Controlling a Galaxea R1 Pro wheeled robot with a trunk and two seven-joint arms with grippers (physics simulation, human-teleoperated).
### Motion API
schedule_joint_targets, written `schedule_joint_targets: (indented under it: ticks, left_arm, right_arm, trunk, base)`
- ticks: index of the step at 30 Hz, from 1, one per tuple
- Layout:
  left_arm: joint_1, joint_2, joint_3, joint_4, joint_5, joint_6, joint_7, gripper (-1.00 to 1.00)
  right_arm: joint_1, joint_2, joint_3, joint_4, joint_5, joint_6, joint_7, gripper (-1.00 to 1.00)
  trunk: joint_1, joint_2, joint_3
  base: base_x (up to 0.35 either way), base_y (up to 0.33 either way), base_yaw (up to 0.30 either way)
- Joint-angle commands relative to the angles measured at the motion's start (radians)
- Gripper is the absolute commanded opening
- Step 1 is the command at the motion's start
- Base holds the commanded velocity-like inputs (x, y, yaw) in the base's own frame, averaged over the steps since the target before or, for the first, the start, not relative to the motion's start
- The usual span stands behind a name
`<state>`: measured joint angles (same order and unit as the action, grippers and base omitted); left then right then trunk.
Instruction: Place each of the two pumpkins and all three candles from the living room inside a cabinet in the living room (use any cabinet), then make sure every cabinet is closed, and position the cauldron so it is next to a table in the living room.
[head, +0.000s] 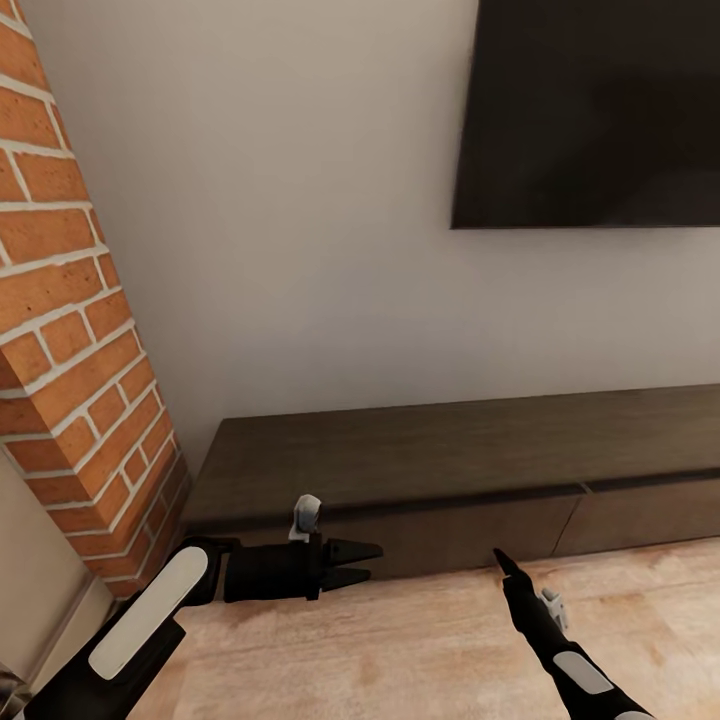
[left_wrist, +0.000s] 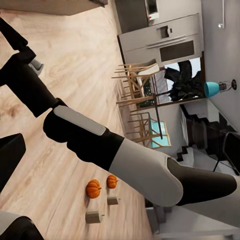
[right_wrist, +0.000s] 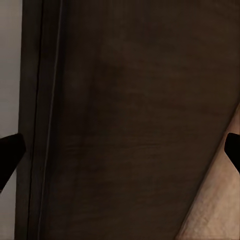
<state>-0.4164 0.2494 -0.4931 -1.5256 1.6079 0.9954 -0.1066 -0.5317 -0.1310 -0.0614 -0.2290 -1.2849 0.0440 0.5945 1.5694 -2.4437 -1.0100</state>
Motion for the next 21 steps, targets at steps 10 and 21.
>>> schedule_joint_targets:
  ticks: [10, 21]
  left_arm:
    - [-0.001, -0.001, -0.004, 0.001, -0.008, -0.001, -0.011, 1.00]
    - [-0.001, 0.001, -0.002, 0.001, -0.008, -0.001, -0.012, 1.00]
  right_arm:
    - [-0.001, -0.002, -0.005, 0.003, -0.009, 0.021, 0.001, 1.00]
    - [-0.001, -0.001, -0.006, 0.012, -0.011, 0.024, -0.004, 1.00]
  trunk:
    - [0.000, 0.000, -0.001]
    - [0.000, 0.000, -0.001]
  base:
    - [0.083, -0.008, 0.000]
    - [0.103, 0.000, 0.000]
